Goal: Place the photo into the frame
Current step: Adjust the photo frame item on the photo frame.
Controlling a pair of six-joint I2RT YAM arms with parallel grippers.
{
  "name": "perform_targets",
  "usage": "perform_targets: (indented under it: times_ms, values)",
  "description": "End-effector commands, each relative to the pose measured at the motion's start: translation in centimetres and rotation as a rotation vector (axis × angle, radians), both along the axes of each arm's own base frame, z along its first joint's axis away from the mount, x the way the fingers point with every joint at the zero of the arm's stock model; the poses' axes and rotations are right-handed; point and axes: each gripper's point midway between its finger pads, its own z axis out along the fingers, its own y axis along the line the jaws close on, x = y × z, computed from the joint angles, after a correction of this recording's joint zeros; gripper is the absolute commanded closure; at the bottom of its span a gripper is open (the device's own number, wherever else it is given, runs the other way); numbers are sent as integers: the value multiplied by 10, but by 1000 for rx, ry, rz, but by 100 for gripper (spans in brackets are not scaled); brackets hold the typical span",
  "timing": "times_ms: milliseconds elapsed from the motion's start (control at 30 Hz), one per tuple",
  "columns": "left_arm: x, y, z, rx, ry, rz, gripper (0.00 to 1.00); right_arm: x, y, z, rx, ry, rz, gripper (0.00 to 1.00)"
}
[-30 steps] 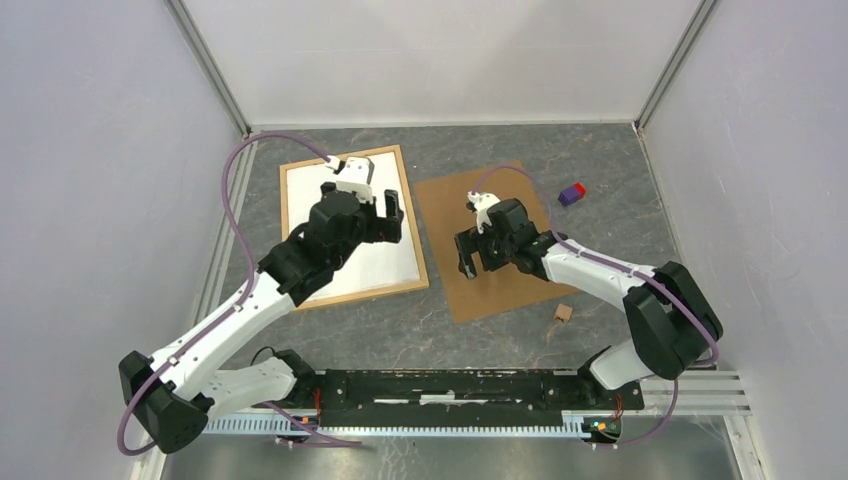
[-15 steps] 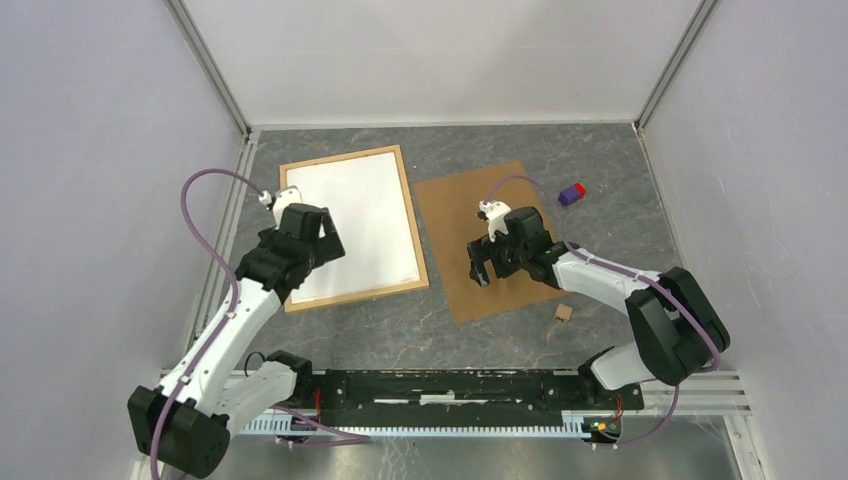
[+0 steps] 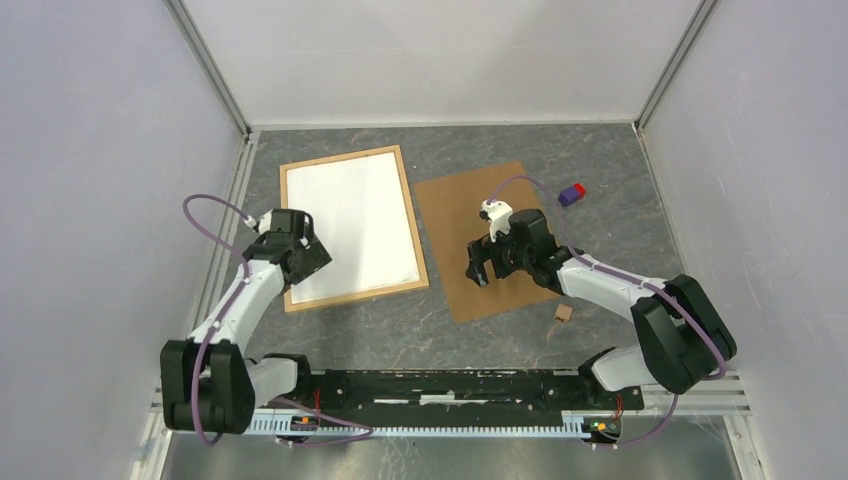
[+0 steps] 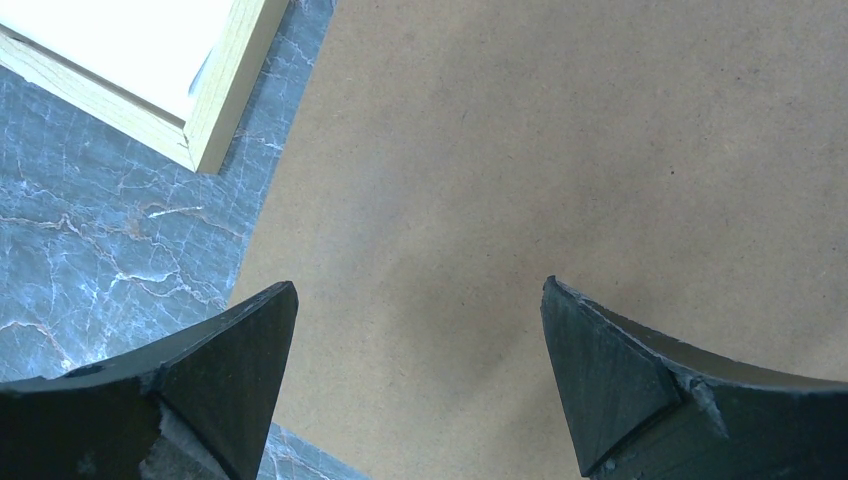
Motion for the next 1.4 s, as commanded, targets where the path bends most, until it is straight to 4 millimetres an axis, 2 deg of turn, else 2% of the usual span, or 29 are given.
perform_targets:
  times_ms: [0,133,400,667,733,833,1033,1133,1233,1367]
  values:
    - [31,-5,-3,-51,-32,-28,0,6,3,13,36,-48,-4,2]
    - [29,-5,-17,-67,9,-2,0,6,2,12,32,-48,-8,2]
    - [24,-18,-43,-136,54,-22,0,6,2,9,30,-40,-8,2]
    - [34,-32,-53,-194,79,-86,0,5,2,9,33,-38,-7,2]
    - [34,-33,-48,-199,82,-97,0,5,2,8,32,-39,-8,2]
    - [35,-26,-29,-159,53,-95,0,5,2,7,31,-34,-9,2]
    - [51,-17,18,-105,-51,-92,0,4,3,6,36,-29,-5,2]
    - [59,-18,29,-109,-75,-95,0,4,3,4,36,-25,-4,2]
    - [63,-30,35,-158,-76,-150,0,4,3,4,34,-26,-7,2]
    - [68,-65,53,-243,-159,-309,0,5,1,1,24,-25,-11,2]
